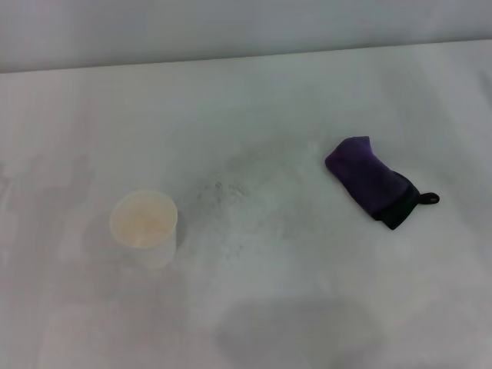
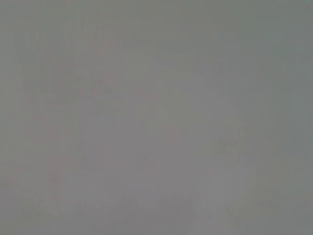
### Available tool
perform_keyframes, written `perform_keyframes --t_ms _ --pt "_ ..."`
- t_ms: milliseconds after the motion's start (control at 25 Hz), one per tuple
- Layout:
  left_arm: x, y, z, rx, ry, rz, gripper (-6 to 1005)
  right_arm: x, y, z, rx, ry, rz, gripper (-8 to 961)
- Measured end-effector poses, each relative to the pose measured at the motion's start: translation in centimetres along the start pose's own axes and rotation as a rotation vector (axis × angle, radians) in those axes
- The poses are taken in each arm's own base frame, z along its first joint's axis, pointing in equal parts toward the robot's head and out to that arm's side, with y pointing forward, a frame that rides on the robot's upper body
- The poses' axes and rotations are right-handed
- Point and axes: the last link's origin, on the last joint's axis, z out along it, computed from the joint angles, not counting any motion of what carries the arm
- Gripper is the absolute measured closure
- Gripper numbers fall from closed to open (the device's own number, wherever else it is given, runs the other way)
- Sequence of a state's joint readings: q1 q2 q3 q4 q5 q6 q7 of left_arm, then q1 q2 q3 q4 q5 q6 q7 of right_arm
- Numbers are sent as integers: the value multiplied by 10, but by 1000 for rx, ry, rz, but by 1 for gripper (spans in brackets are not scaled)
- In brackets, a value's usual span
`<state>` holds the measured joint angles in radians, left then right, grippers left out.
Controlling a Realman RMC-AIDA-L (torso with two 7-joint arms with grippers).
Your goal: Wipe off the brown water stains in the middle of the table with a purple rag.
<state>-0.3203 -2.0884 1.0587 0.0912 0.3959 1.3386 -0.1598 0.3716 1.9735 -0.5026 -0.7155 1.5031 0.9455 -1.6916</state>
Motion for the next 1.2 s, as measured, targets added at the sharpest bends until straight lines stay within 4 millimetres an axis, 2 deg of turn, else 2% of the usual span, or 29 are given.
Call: perform_keyframes --t_ms 160,360,640,840,1080,1200 --pt "0 -2 0 27 3 -17 138 27 -11 -14 68 -48 -58 521" --pt "-3 -3 4 71 -15 -46 138 58 -13 -30 183 -133 -135 507" --pt "-3 -9 16 118 -31 -62 138 74 -6 -40 304 -208 -193 487" --pt "-1 -7 19 106 -22 -64 137 76 -3 -45 350 -238 -304 265" --pt "-1 -1 20 74 -24 -46 137 75 -2 -48 382 -263 -366 75" --pt "0 -1 21 71 -22 -45 137 73 0 -49 381 -288 -359 75"
